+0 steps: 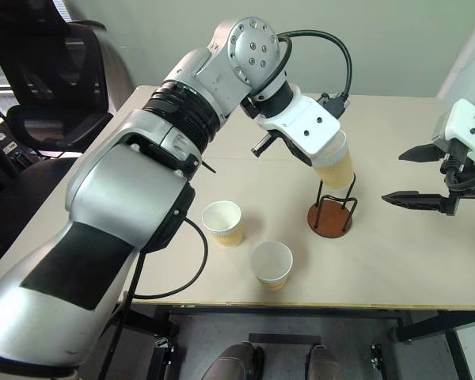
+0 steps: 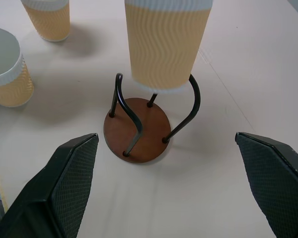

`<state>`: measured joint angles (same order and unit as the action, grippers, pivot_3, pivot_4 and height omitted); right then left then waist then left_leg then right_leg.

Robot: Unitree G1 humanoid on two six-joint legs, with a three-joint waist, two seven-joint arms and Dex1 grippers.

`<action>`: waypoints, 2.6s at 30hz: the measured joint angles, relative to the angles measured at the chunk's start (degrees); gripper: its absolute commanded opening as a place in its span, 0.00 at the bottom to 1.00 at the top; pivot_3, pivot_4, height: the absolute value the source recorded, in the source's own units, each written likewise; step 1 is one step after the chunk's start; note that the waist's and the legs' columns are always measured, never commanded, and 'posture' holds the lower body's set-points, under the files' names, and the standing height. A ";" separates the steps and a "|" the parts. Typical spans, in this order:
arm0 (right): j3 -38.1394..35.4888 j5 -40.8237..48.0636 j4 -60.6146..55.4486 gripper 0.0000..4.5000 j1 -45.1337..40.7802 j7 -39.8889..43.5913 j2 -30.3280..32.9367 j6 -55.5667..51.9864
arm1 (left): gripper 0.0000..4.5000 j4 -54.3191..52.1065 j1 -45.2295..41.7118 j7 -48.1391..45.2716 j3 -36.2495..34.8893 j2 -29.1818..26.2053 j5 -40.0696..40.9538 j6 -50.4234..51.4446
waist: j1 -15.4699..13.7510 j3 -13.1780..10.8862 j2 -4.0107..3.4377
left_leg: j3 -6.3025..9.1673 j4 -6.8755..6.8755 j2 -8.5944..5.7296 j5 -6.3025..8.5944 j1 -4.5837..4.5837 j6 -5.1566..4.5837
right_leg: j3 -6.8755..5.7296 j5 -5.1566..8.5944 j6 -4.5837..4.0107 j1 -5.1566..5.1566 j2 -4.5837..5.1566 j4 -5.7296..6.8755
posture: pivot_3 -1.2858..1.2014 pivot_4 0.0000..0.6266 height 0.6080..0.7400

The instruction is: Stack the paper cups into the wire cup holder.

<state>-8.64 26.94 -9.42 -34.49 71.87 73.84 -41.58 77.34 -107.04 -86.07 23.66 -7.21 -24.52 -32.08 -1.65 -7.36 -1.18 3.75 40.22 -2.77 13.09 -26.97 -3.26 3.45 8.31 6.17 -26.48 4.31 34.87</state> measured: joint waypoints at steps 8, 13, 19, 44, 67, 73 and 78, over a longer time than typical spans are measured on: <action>-0.92 0.41 -0.79 1.00 1.18 -0.69 0.00 -0.22 | 0.01 0.00 0.28 1.77 1.18 0.75 -1.10 -0.64 | -0.01 0.00 0.00 | 0.00 0.00 -0.02 -0.01 0.01 -0.01 | 0.00 0.02 0.05 0.02 0.01 0.02 | 0.52 0.24 1.00; -1.47 0.46 -1.61 1.00 1.69 -1.18 0.00 -0.23 | 0.09 0.01 0.71 5.38 1.85 1.44 -2.22 -0.81 | -0.04 0.00 0.00 | 0.00 0.03 -0.04 -0.01 0.01 -0.01 | -0.01 0.01 0.08 0.03 0.02 0.01 | 0.52 0.24 1.00; -1.49 0.49 -1.99 1.00 1.92 -1.53 0.00 -0.23 | 0.52 0.01 0.84 7.72 1.92 1.70 -2.40 -0.91 | -0.03 0.00 0.00 | 0.00 0.02 -0.05 -0.02 0.03 -0.02 | -0.01 0.01 0.11 0.04 0.02 0.02 | 0.52 0.24 1.00; -1.76 4.83 -7.39 1.00 2.79 -3.95 -0.05 -6.39 | 0.99 -0.10 2.82 -1.07 -1.54 -14.53 0.61 -2.90 | 0.02 0.02 -0.04 | 0.04 0.06 -0.08 -0.05 0.04 0.01 | -0.03 0.14 -0.09 0.07 0.02 0.01 | 0.52 0.24 1.00; 2.66 4.15 -4.00 1.00 -1.70 -1.84 0.25 -4.05 | 0.99 -20.56 8.82 -4.75 39.13 -40.15 31.10 -10.11 | 1.09 0.05 -0.14 | 0.20 0.00 -0.03 -0.01 -0.01 0.14 | -0.02 0.03 -0.10 -0.13 0.07 0.15 | 0.52 0.24 1.00; 3.47 3.12 -2.82 1.00 -2.85 -1.21 0.42 -3.34 | 0.99 -39.37 7.20 -4.82 58.22 -49.18 47.81 -4.35 | 0.52 0.10 -0.15 | 0.43 0.09 0.00 -0.22 -0.02 0.53 | -0.27 0.27 -0.56 0.11 0.18 0.11 | 0.52 0.24 1.00; 4.66 2.55 -2.00 1.00 -4.15 -0.95 0.37 -2.77 | 0.99 -46.02 5.85 -4.83 63.70 -51.42 52.72 -2.52 | 0.46 0.09 -0.13 | 0.33 0.08 -0.17 -0.16 0.08 0.41 | -0.39 0.24 -0.58 0.23 0.10 0.06 | 0.52 0.24 1.00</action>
<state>-3.98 29.49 -11.41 -38.64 70.92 74.21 -44.35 31.32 -101.20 -90.90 87.36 -58.63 28.20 -34.60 -1.19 -7.27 -1.31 4.08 40.31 -2.94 12.92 -26.88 -2.86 3.06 8.56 5.59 -26.25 4.41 34.93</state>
